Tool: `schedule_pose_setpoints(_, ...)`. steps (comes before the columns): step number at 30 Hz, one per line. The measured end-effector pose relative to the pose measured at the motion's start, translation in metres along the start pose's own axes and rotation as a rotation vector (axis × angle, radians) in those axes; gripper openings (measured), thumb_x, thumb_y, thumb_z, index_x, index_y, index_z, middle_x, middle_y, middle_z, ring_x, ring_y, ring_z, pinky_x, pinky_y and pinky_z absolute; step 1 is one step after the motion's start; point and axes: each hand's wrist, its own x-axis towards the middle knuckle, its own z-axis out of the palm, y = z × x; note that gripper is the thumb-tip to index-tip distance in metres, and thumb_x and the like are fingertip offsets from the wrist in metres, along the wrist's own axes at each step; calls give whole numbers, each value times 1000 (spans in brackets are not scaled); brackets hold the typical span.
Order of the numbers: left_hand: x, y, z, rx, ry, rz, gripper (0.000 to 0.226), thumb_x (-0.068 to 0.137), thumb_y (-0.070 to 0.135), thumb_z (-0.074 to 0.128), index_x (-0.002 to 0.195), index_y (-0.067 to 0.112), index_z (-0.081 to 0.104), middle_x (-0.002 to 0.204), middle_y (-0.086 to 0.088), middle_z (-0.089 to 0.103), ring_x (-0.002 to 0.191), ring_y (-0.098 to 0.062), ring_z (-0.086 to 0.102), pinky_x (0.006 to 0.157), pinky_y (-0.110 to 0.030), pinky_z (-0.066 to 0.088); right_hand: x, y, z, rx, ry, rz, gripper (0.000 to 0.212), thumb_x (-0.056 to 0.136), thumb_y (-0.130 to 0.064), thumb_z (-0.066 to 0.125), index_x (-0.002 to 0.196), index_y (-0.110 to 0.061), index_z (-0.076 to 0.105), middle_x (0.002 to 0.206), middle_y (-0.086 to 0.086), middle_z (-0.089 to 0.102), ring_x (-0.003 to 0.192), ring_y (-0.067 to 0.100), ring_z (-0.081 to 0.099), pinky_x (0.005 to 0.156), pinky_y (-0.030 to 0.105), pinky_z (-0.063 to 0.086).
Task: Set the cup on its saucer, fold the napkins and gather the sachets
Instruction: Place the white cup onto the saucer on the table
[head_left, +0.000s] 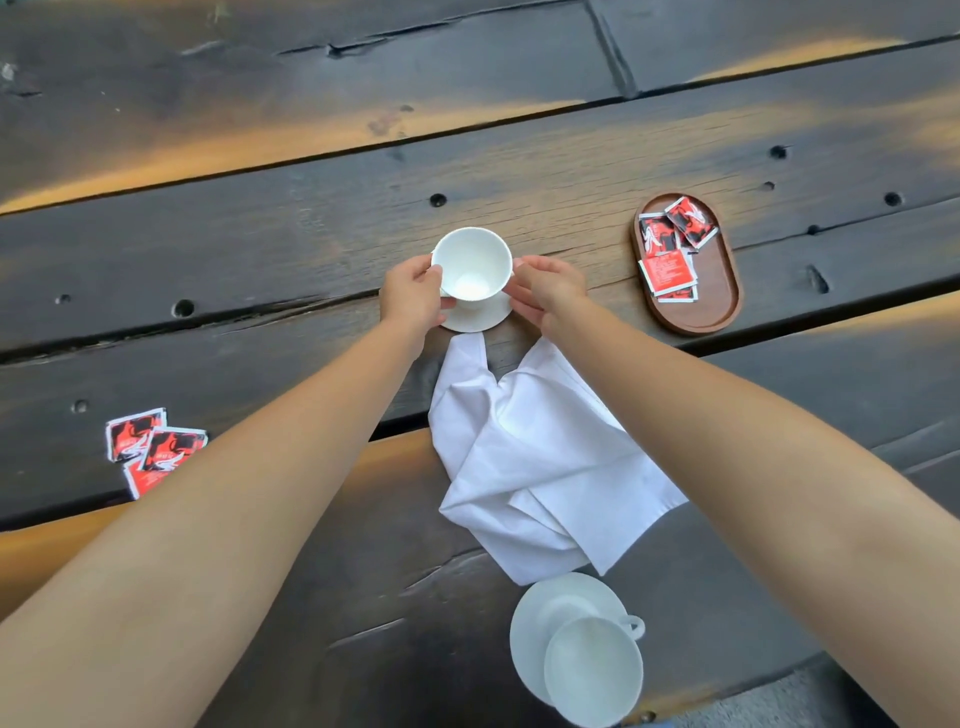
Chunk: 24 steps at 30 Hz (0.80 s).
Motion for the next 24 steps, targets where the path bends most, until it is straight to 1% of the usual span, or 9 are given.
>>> schedule_pose_setpoints(6,-1,-1,2,1,-5,-2,33,97,17,40,126,19,56,110,0,60,82,-21,67,69,-31,50,7,-2,2,-14,-2,-7,18,90,-13,62,76,-20,54,75,-1,65,66,9,64,85,31,54)
schedule_pose_setpoints(9,-2,-2,3,-29,-3,-11,33,98,18,41,127,20,56,110,1,59,82,-21,66,80,-36,50,6,0,3,-35,9,-33,18,90,-13,63,75,-21,54,80,1,66,71,13,66,80,30,54)
schedule_pose_setpoints(13,-2,0,-1,-76,-21,-64,34,98,19,44,130,20,54,116,2,58,84,-21,67,90,-36,48,4,-3,3,-76,-7,-54,18,91,-14,61,77,-21,53,93,5,66,83,17,65,85,31,53)
schedule_pose_setpoints(16,-8,-3,-1,-131,-36,-102,37,98,21,46,135,16,48,118,1,55,89,-21,66,89,-32,47,1,-4,1,-85,-39,-42,6,93,-17,55,89,-21,57,103,6,66,90,17,65,90,32,51)
schedule_pose_setpoints(17,-12,-5,0,-137,-41,-103,39,98,22,47,136,15,47,118,1,55,90,-20,65,87,-31,46,0,-2,0,-80,-51,-48,9,94,-20,53,100,-20,60,108,6,66,93,17,64,91,32,51)
schedule_pose_setpoints(18,-16,-6,0,-129,-46,-98,40,98,22,48,137,15,46,116,1,54,91,-20,64,85,-30,45,-1,1,0,-75,-59,-59,18,95,-22,52,111,-19,60,111,7,65,95,17,63,92,32,51)
schedule_pose_setpoints(20,-22,-8,1,-102,-59,-83,44,97,23,50,139,14,43,114,0,52,92,-19,63,86,-31,45,-4,6,-2,-66,-57,-88,30,96,-24,50,125,-18,56,109,6,63,95,16,61,95,34,50)
schedule_pose_setpoints(22,-27,-7,1,-88,-59,-90,49,96,23,52,141,12,38,114,0,50,92,-20,62,87,-32,46,-9,13,-3,-71,-46,-101,30,96,-24,49,125,-19,55,104,4,62,92,16,59,95,35,49)
schedule_pose_setpoints(24,-31,-7,1,-48,-60,-96,47,94,23,54,137,9,39,111,-2,51,87,-20,62,79,-31,48,-15,19,-7,-95,-34,-112,20,95,-23,49,115,-20,55,100,3,62,89,15,59,90,34,51)
